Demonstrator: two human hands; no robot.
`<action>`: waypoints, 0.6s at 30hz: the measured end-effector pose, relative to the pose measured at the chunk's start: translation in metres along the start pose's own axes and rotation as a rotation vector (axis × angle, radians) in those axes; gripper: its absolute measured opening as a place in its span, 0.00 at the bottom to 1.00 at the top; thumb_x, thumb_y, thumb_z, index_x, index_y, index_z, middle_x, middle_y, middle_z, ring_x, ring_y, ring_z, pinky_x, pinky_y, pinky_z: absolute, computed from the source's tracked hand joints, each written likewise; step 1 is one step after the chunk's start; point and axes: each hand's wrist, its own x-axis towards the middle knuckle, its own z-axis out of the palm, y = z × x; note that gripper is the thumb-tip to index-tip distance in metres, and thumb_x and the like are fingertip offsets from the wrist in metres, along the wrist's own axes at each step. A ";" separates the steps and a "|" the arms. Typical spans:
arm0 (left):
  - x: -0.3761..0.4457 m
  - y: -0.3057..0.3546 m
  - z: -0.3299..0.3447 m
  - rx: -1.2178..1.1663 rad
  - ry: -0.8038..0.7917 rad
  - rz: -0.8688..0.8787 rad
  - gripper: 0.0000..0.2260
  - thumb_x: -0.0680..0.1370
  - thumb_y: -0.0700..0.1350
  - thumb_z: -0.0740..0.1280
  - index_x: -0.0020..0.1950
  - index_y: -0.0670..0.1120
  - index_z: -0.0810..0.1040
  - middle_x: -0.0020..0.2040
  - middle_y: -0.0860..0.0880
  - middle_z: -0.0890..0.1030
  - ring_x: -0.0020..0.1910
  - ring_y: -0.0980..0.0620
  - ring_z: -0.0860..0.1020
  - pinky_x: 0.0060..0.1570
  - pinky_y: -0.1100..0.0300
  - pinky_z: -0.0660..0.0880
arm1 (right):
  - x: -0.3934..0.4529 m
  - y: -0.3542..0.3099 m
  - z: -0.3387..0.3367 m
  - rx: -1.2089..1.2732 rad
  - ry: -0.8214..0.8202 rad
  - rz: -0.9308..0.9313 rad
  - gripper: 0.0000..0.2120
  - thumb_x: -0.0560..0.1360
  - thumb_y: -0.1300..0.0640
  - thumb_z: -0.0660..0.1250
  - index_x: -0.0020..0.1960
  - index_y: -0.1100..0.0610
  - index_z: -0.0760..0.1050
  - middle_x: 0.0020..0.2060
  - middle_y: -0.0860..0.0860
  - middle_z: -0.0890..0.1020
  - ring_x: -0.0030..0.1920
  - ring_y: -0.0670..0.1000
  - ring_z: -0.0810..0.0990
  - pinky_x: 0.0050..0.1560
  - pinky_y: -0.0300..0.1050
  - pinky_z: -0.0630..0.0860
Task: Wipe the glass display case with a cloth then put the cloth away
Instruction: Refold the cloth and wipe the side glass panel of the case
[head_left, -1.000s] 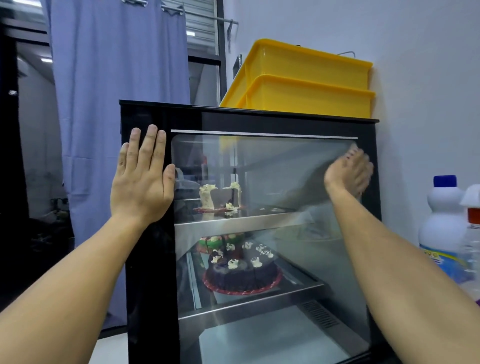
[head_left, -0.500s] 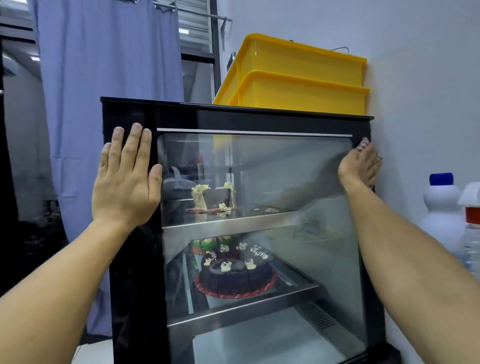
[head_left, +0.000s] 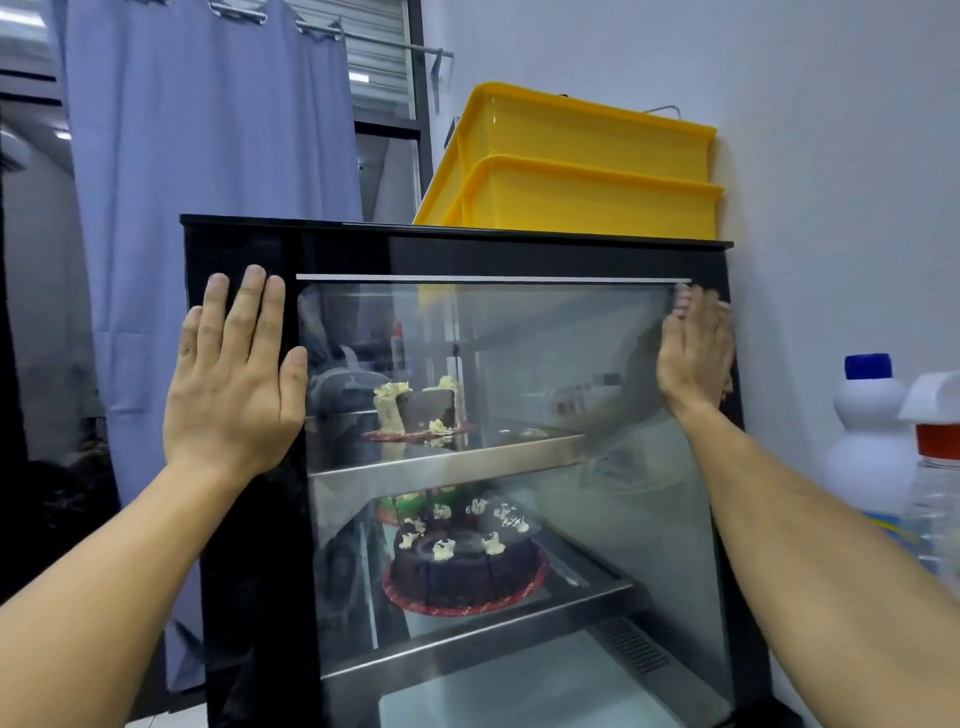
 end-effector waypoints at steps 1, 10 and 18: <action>0.000 0.000 0.000 0.001 0.000 -0.001 0.30 0.85 0.53 0.50 0.86 0.44 0.52 0.86 0.45 0.51 0.85 0.42 0.47 0.81 0.55 0.35 | 0.000 0.008 -0.003 0.052 0.047 0.182 0.29 0.87 0.46 0.46 0.86 0.50 0.45 0.85 0.48 0.46 0.84 0.51 0.43 0.82 0.49 0.37; -0.001 0.001 0.002 0.020 0.002 -0.004 0.30 0.85 0.53 0.51 0.86 0.43 0.52 0.86 0.45 0.51 0.85 0.42 0.47 0.82 0.52 0.38 | -0.012 -0.088 0.023 0.051 0.038 -0.036 0.29 0.87 0.46 0.42 0.85 0.52 0.39 0.84 0.50 0.39 0.84 0.57 0.37 0.81 0.55 0.33; -0.003 0.000 0.003 0.015 -0.023 -0.001 0.30 0.85 0.53 0.50 0.86 0.44 0.51 0.86 0.46 0.50 0.85 0.43 0.46 0.83 0.48 0.42 | -0.136 -0.045 0.052 -0.024 0.045 0.074 0.32 0.82 0.43 0.42 0.86 0.48 0.43 0.85 0.50 0.42 0.84 0.60 0.38 0.80 0.64 0.33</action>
